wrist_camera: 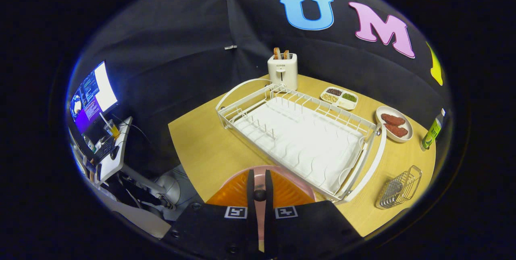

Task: Take the plate from the dish rack, then take the spoon from the basket and place it into the plate.

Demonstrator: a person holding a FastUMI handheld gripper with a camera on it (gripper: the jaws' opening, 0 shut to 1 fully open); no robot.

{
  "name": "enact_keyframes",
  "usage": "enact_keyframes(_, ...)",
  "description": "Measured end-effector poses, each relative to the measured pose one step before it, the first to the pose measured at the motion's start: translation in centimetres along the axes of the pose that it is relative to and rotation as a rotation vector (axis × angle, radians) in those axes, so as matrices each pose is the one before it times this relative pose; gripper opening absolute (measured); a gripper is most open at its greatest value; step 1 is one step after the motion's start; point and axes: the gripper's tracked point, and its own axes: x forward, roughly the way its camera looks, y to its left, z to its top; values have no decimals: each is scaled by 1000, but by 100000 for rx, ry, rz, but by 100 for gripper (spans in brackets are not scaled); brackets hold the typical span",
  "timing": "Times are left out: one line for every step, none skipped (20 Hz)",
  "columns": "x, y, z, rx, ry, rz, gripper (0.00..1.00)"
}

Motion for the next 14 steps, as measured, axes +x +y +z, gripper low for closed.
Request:
enact_keyframes(-334, -226, -707, 489, 1952, 918, 10)
enact_keyframes(-249, -183, -690, 488, 1535, 720, 10)
enact_keyframes(-161, -164, -550, 264, 1629, 340, 10)
enact_keyframes(-64, -197, -387, 141, 555, 170, 11)
enact_keyframes(24, -118, -179, -433, 255, -79, 12)
enact_keyframes(123, -124, -356, -1066, 925, -200, 11)
enact_keyframes(338, -133, -624, -1821, 1922, -672, 12)
enact_keyframes(23, -137, -667, -2447, 2506, -452, 14)
enact_keyframes(229, -248, -673, -2683, 2241, -887, 14)
enact_keyframes(238, -28, -555, -1723, 1700, -434, 14)
enact_keyframes(97, -111, -338, -1145, 1185, -654, 15)
enact_keyframes(131, -408, -278, -1174, 968, -1873, 15)
enact_keyframes(179, -502, -258, -910, 1064, -2107, 18)
enact_keyframes(90, -293, -150, -64, 737, -1315, 19)
